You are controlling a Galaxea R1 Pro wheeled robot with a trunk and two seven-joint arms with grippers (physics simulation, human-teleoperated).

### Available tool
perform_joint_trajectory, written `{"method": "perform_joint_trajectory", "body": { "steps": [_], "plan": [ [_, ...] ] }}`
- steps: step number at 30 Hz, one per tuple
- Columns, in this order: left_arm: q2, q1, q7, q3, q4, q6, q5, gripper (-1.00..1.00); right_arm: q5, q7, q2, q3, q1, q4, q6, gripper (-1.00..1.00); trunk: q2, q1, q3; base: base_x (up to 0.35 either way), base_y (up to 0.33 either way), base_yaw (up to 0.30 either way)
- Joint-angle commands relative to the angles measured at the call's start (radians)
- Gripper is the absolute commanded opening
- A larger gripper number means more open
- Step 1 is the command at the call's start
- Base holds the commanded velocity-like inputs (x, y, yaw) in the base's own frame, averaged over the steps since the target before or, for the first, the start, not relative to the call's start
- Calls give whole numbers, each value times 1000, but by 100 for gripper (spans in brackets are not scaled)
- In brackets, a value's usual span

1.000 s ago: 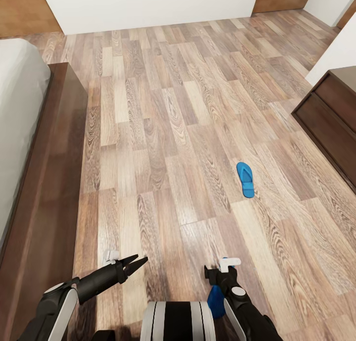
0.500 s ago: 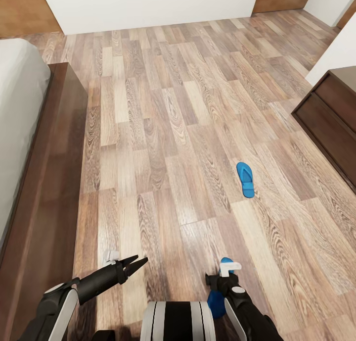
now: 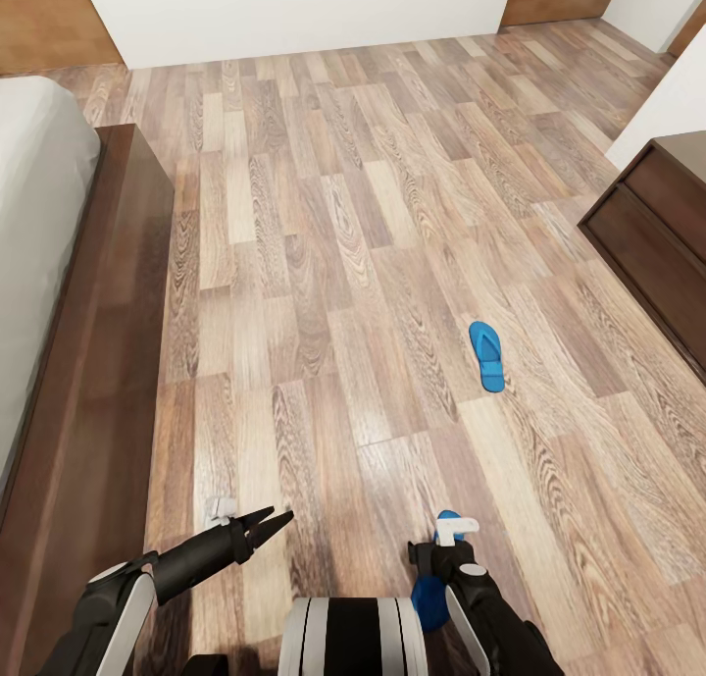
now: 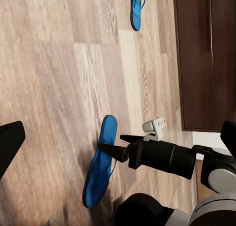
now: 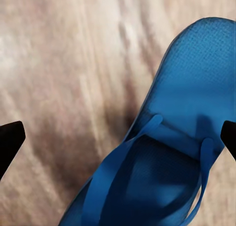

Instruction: In the bedroom, move the book from the bed onto either nightstand, and place the two sandals side by side next to the bed.

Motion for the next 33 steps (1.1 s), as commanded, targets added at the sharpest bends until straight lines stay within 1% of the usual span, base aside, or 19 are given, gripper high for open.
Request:
{"method": "perform_joint_trajectory", "body": {
  "steps": [1,18,19,21,23,24,25,27,28,30,33],
  "plan": [
    [0,0,-1,0,0,8,5,100,-1,-6,0,4,0,-2,6,100,0,0,-1,0,0,0],
    [0,0,-4,2,0,8,7,100,-1,-6,0,2,0,-1,5,100,0,0,-1,0,0,0],
    [0,0,-4,2,0,8,6,100,-1,-6,0,0,0,-2,5,100,0,0,-1,0,0,0],
    [0,0,-4,2,0,8,6,100,-8,-7,0,-20,0,-2,6,100,0,0,-1,0,0,0],
    [0,0,-4,2,0,8,6,100,-20,-8,0,-41,0,-2,6,100,0,0,-1,0,0,0],
    [0,0,-4,1,0,8,6,100,-43,-9,0,-68,0,-2,7,100,0,0,-1,0,0,0],
    [0,0,-4,1,0,8,6,100,-56,-10,0,-79,-1,-2,7,100,0,0,-1,0,0,0],
    [-1,0,-4,1,0,8,5,100,-109,-12,0,-106,-2,-2,25,100,0,0,-1,0,0,0],
    [0,0,-4,1,0,8,5,100,-131,-13,1,-112,-3,-1,44,100,0,0,-1,0,0,0],
    [0,0,-4,0,0,8,6,100,-157,-13,1,-120,-5,-2,88,100,0,0,-1,0,0,0],
    [0,-1,-4,0,0,8,6,100,-165,-14,1,-123,-5,-2,109,100,0,0,-1,0,0,0]
  ]
}}
